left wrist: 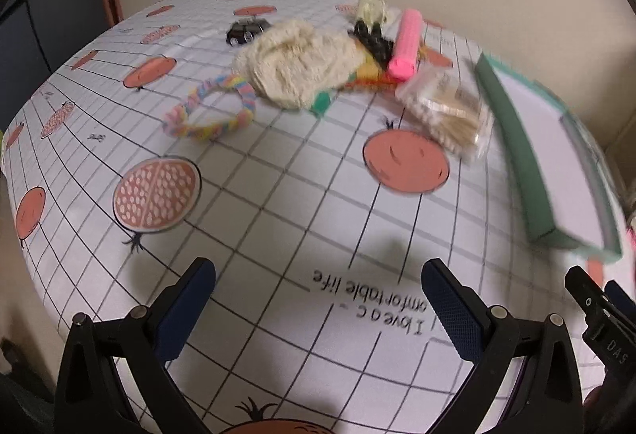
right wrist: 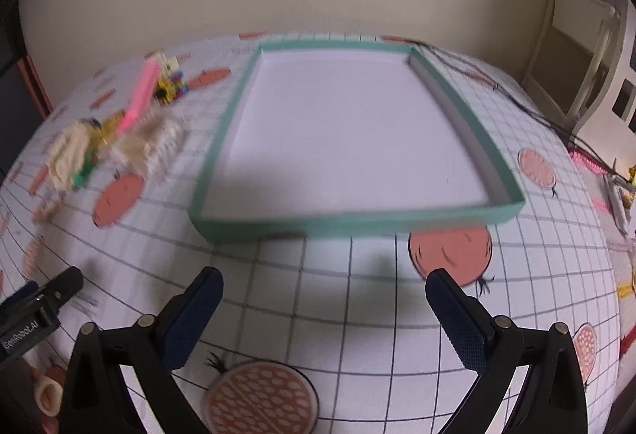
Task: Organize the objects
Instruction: 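Move both tools toward the cluster of items beside the tray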
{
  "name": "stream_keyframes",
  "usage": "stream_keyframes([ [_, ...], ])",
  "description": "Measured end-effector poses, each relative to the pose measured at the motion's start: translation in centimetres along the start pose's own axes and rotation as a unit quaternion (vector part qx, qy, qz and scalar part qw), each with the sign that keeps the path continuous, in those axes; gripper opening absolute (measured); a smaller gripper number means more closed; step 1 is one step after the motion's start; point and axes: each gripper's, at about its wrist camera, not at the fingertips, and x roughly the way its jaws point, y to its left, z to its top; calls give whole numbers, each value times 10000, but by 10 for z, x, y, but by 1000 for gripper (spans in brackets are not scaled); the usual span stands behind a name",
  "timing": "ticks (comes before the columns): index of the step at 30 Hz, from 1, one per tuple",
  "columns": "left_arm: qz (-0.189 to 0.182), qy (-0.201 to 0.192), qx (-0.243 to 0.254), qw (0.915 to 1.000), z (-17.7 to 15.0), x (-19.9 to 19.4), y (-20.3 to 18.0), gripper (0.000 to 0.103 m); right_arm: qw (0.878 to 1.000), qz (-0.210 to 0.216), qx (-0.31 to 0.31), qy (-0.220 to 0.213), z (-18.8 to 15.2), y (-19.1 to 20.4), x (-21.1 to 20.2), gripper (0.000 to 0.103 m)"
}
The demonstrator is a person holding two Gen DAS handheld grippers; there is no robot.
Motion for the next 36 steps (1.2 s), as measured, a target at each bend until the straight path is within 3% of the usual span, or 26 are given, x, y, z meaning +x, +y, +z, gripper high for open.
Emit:
stream_keyframes([
  [2, -154, -107, -84, 9998, 5, -6, 2, 103, 9999, 113, -54, -76, 8, 4, -7, 103],
  [6, -468, 37, -325, 9984, 20, -9, 4, 103, 9988, 158, -331, -330, 28, 18, -24, 103],
  [9, 71, 140, -387, 9991, 32, -12, 6, 103, 9977, 240, -455, -438, 45, 27, -34, 103],
  [14, 200, -113, -661, 9976, 62, -23, 22, 103, 9954, 292, -738, -530, 68, 38, -41, 103],
  [18, 154, -225, -541, 9982, 88, -29, 23, 103, 9932, 327, -943, -594, 84, 46, -40, 103],
  [25, 32, -421, -697, 9967, 124, -24, 42, 103, 9907, 599, -1142, -436, 107, 73, -21, 103],
  [32, 184, -161, -743, 9969, 142, 4, 69, 103, 9842, 955, -1479, -190, 117, 115, 2, 103],
  [36, 409, 3, -907, 9950, 147, 19, 87, 103, 9818, 886, -1647, 341, 123, 141, 21, 103],
])
